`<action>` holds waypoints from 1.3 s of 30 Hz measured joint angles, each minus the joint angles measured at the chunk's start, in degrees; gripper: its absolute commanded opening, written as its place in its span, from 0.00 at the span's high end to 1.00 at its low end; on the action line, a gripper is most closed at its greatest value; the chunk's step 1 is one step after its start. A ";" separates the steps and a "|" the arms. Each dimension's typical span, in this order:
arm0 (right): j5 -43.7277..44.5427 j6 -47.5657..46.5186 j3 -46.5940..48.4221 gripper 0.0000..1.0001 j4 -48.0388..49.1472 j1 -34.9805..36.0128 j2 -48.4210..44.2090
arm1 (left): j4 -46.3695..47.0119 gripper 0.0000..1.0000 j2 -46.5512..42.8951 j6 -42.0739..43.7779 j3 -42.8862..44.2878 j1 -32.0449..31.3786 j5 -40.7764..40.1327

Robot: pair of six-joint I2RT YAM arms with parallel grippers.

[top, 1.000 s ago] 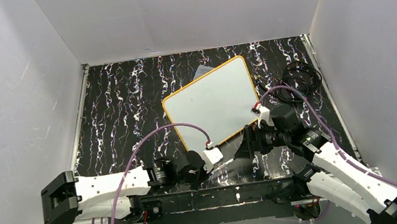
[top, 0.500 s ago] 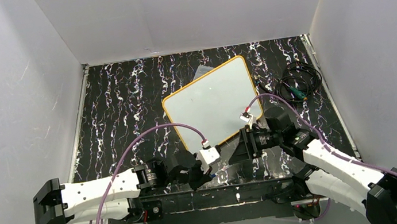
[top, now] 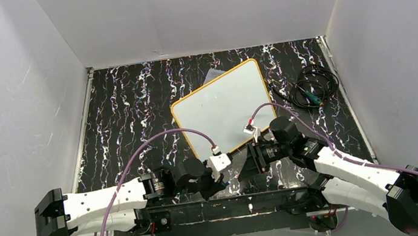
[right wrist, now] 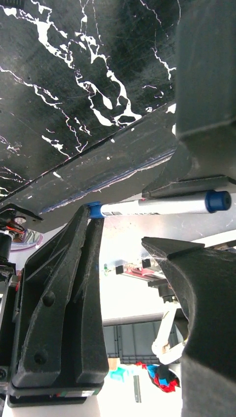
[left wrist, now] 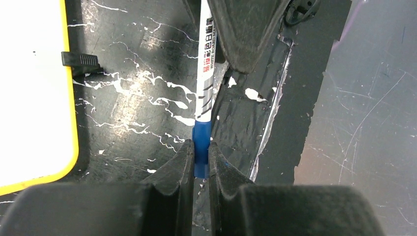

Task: Write a sentence on the whiteboard
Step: Open the whiteboard marker at the center of the board.

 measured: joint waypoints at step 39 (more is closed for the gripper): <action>2.84 -2.25 4.35 0.99 -5.46 -2.32 -4.87 | 4.81 1.00 1.60 0.39 0.00 -0.48 -1.49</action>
